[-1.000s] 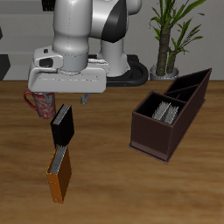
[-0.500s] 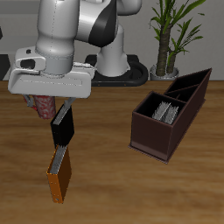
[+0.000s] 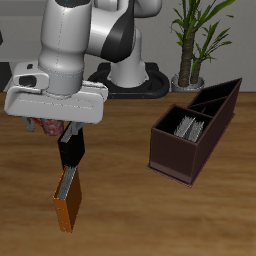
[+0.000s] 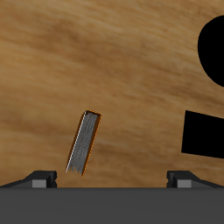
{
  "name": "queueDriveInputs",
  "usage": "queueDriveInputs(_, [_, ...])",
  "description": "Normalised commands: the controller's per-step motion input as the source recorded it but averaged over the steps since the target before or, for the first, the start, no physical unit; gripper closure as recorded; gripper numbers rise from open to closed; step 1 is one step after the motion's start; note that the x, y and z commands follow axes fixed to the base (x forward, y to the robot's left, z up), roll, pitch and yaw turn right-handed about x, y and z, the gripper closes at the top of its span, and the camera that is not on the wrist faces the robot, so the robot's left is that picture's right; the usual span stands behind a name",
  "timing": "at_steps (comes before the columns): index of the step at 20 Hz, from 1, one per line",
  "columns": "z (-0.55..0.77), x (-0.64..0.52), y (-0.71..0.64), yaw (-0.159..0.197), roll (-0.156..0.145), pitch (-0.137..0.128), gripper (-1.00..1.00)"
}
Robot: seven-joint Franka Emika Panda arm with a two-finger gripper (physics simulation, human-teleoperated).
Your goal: Place the left striped book into the left desk caddy's right compartment and place the right striped book into the left desk caddy's right compartment and place the orange book into the left desk caddy's left compartment
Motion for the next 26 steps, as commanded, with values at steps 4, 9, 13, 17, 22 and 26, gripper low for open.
queueDriveInputs(4, [-0.17, 0.24, 0.31, -0.049, 0.021, -0.006, -1.0])
queueDriveInputs(9, [-0.22, 0.2, 0.22, -0.005, 0.032, 0.005, -1.0])
queueDriveInputs(13, [-0.29, 0.08, 0.09, -0.031, 0.028, -0.026, -1.0])
queueDriveInputs(17, [-0.27, -0.02, -0.13, -0.065, 0.045, -0.028, -1.0])
queueDriveInputs(22, [-0.29, -0.06, -0.17, -0.057, 0.029, 0.018, -1.0])
queueDriveInputs(26, [-0.23, -0.02, -0.16, -0.03, 0.01, 0.021, -1.0])
